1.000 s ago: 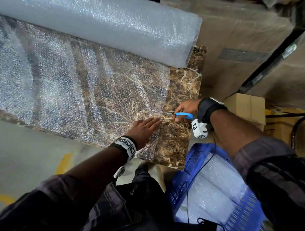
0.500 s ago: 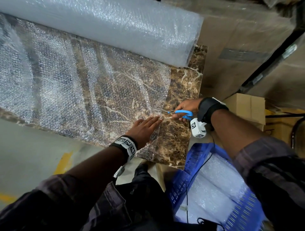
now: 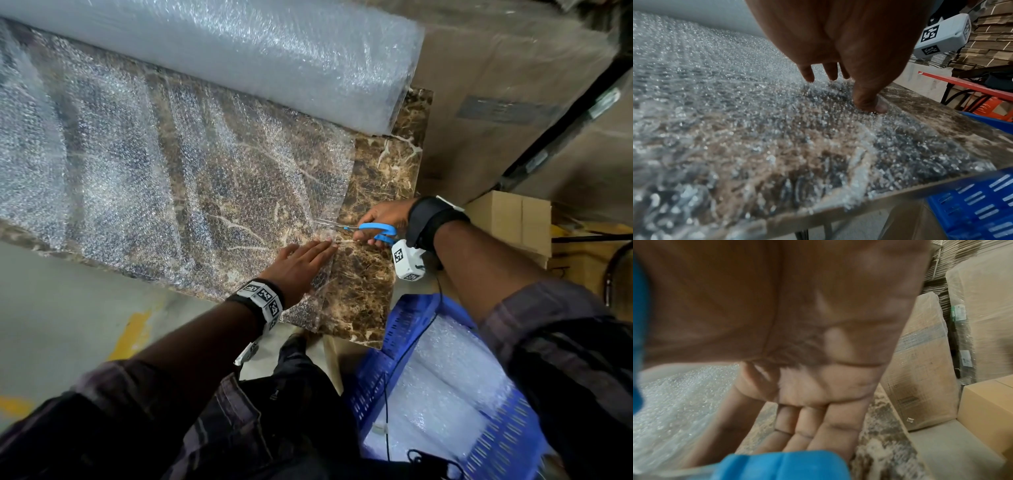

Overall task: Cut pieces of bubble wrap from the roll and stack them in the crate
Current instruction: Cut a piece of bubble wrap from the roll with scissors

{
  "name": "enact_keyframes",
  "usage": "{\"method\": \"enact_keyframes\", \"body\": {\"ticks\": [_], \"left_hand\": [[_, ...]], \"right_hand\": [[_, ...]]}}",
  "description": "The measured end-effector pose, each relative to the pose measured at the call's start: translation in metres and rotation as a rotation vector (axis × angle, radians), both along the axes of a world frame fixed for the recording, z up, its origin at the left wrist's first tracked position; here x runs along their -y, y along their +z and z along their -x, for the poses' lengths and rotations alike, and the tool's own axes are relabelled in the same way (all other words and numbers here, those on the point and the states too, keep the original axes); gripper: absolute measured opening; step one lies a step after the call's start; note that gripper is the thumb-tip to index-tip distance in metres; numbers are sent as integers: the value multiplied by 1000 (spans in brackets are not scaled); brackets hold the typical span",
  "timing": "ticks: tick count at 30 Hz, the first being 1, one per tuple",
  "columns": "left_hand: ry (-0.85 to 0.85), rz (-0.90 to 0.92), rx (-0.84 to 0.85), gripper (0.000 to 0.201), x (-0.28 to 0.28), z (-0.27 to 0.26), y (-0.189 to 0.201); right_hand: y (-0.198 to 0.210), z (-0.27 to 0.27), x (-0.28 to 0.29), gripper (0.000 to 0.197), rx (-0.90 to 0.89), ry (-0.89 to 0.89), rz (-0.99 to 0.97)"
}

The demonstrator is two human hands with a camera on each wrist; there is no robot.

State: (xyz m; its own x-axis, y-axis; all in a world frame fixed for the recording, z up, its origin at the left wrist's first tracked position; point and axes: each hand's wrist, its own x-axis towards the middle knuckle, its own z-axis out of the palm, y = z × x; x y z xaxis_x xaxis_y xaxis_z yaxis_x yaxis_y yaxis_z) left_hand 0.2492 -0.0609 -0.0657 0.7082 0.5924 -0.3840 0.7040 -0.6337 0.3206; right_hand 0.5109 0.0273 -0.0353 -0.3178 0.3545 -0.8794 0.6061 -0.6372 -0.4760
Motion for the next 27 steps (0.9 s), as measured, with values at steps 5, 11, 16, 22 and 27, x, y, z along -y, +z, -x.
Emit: {"method": "enact_keyframes", "body": {"ticks": [5,11,16,22,27], "left_hand": [[6,19,0,109,0,0,0],[16,21,4,110,-1,0,-2],[11,7,-18,111,-1,0,-5],[13,0,-16,111,0,0,-6],[14,-2,-16,107,0,0,-4]], "right_hand": [[0,3,-2,18,26,6,1],[-1,3,1,28,26,-8,14],[1,5,2,13,12,5,19],[-1,-1,2,35,113,199,-199],[-2,1,2,39,130,263,-274]]}}
